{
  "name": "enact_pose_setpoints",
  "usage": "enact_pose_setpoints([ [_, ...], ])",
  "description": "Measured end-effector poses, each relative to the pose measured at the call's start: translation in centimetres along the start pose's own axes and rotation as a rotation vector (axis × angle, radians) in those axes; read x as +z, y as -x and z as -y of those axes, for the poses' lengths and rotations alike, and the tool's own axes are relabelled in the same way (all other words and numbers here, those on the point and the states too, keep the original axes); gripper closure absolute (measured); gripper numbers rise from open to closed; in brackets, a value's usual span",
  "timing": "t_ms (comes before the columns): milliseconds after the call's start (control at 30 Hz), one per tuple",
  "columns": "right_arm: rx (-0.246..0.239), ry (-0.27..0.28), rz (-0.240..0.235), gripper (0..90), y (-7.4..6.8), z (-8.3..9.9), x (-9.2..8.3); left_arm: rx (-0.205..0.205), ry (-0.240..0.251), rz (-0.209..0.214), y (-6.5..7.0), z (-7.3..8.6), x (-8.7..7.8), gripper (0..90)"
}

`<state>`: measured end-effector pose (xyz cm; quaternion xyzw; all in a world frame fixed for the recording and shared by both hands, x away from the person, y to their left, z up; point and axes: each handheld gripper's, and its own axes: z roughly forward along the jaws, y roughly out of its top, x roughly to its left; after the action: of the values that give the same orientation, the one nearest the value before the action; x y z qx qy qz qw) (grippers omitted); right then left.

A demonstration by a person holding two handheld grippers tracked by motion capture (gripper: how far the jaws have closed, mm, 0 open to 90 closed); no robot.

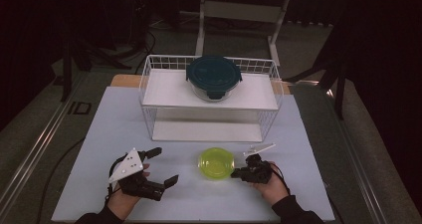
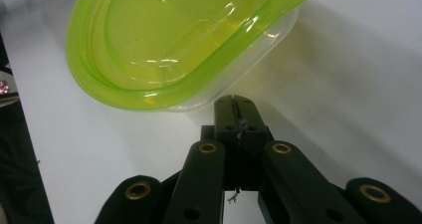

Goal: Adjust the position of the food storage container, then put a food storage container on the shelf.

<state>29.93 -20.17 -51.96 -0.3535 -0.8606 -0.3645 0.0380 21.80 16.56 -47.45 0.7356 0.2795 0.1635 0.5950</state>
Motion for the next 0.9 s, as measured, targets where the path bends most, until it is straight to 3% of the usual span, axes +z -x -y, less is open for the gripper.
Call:
enact_pose_setpoints([
  [200,-0.011,-0.002,0.020,89.7,0.0,0.1,-0.1,-0.001,0.000,0.003,0.0,0.0,0.0,0.0],
  [433,-0.007,0.026,0.046,75.5,0.2,0.5,-1.8,-0.001,-0.010,0.026,0.2,-0.1,0.1,0.0],
  [567,-0.010,0.056,0.059,55.2,0.0,0.8,-3.3,-0.004,-0.010,0.029,0.2,-0.2,0.3,0.0],
  [633,-0.010,0.070,0.071,55.2,-0.1,0.9,-3.8,-0.004,-0.010,0.029,0.2,-0.2,0.3,0.0],
  [667,0.001,0.104,0.074,38.6,-0.2,0.9,-4.7,-0.006,-0.040,0.042,0.3,-0.3,0.9,0.0],
  [733,0.009,0.135,0.061,28.7,-0.1,0.8,-5.5,0.009,-0.056,0.045,0.4,-0.5,1.2,0.0],
  [900,0.008,0.182,0.051,16.9,0.0,0.5,-7.1,-0.021,-0.071,0.091,0.0,-1.5,2.0,0.1],
])
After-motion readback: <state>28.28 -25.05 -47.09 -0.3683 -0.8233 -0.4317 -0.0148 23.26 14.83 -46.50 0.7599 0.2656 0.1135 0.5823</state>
